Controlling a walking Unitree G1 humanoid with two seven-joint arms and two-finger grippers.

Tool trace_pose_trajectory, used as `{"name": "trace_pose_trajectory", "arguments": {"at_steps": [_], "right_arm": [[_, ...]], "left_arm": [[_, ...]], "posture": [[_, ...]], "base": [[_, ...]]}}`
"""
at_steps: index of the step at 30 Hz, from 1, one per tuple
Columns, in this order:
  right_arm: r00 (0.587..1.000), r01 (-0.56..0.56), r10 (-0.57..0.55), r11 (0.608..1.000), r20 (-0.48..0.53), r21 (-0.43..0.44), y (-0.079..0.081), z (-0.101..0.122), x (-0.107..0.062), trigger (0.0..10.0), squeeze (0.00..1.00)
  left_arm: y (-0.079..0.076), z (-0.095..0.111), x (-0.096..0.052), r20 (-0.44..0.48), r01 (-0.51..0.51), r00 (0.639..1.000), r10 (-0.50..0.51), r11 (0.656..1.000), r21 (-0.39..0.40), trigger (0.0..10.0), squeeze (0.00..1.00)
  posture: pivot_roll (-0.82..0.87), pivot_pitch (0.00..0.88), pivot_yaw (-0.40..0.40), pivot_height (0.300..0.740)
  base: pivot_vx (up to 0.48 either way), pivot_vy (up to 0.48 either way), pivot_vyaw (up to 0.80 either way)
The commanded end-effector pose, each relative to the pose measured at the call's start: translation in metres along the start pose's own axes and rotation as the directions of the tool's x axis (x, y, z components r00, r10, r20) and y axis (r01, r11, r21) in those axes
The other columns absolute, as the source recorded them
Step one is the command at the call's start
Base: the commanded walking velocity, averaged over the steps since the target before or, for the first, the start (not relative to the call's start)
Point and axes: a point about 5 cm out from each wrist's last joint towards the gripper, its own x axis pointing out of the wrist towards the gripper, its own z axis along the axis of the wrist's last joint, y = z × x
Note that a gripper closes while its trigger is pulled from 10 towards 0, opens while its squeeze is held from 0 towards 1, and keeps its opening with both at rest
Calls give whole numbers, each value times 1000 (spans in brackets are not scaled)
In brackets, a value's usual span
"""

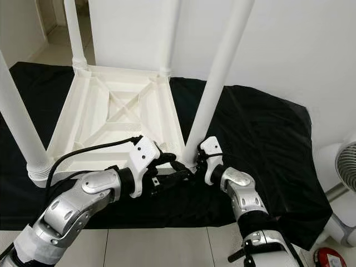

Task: Building children table

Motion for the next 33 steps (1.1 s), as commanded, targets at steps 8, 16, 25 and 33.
{"name": "trace_pose_trajectory", "arguments": {"at_steps": [8, 16, 25, 33], "right_arm": [[1000, -13, 13, 1000, 4, -6, -4, -1, -1, 0, 0], [1000, 3, -3, 1000, 5, 31, -5, -7, -6, 0, 0], [970, 240, -242, 964, 5, 119, 6, -11, 2, 10000, 0], [895, 441, -446, 887, 3, 133, 19, -2, 10, 10000, 0]], "left_arm": [[-4, -1, 1, -11, 32, 999, -32, 999, -8, 10000, 0], [-5, -1, 2, -8, 36, 999, -36, 999, -13, 10000, 0], [-7, -2, 2, -12, 35, 999, -35, 999, -14, 10000, 0], [-8, -4, 1, -20, 43, 999, -43, 999, -13, 10000, 0]], "posture": [[41, 0, -153, 740], [27, 0, -152, 740], [33, 0, -157, 740], [29, 0, -153, 740]], "base": [[0, 0, 0], [0, 0, 0], [0, 0, 0], [0, 0, 0]]}}
